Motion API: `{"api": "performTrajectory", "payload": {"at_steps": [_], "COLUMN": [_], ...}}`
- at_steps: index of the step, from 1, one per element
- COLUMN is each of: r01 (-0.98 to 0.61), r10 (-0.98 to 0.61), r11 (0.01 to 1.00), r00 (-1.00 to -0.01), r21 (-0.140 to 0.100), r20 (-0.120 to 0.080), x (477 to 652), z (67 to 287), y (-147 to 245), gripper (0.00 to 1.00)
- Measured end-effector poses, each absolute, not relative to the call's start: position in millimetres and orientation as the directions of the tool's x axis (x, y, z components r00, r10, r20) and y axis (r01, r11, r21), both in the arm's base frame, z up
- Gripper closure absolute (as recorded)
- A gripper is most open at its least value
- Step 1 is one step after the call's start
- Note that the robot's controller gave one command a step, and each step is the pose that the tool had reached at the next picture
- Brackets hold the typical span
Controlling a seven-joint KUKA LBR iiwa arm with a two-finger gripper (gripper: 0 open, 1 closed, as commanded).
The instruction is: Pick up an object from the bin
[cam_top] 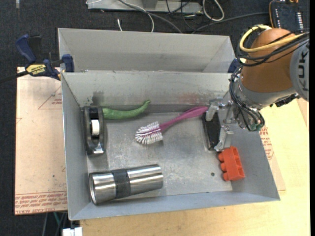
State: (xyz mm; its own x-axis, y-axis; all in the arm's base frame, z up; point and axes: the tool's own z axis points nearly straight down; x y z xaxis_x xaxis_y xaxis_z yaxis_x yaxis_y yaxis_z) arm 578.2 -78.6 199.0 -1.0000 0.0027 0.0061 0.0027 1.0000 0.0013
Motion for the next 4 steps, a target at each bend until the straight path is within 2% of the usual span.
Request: {"api": "performTrajectory", "payload": {"at_steps": [1,2,3,4], "r01": [-0.001,-0.269,-0.334,-0.295], "r10": [-0.001,-0.269,-0.334,-0.295], "r11": [1.000,0.963,0.942,0.956], "r00": [-1.000,-0.963,-0.942,-0.956], "r21": [0.000,0.000,-0.006,0.002], "r20": [-0.002,-0.006,-0.016,-0.006], "x": [580.0,634.4,657.7,641.4], "z": [203.6,95.9,139.8,99.7], "y": [-78.0,-46.6,-24.4,27.6], "gripper": [0.00,0.00,0.00,0.00]}}
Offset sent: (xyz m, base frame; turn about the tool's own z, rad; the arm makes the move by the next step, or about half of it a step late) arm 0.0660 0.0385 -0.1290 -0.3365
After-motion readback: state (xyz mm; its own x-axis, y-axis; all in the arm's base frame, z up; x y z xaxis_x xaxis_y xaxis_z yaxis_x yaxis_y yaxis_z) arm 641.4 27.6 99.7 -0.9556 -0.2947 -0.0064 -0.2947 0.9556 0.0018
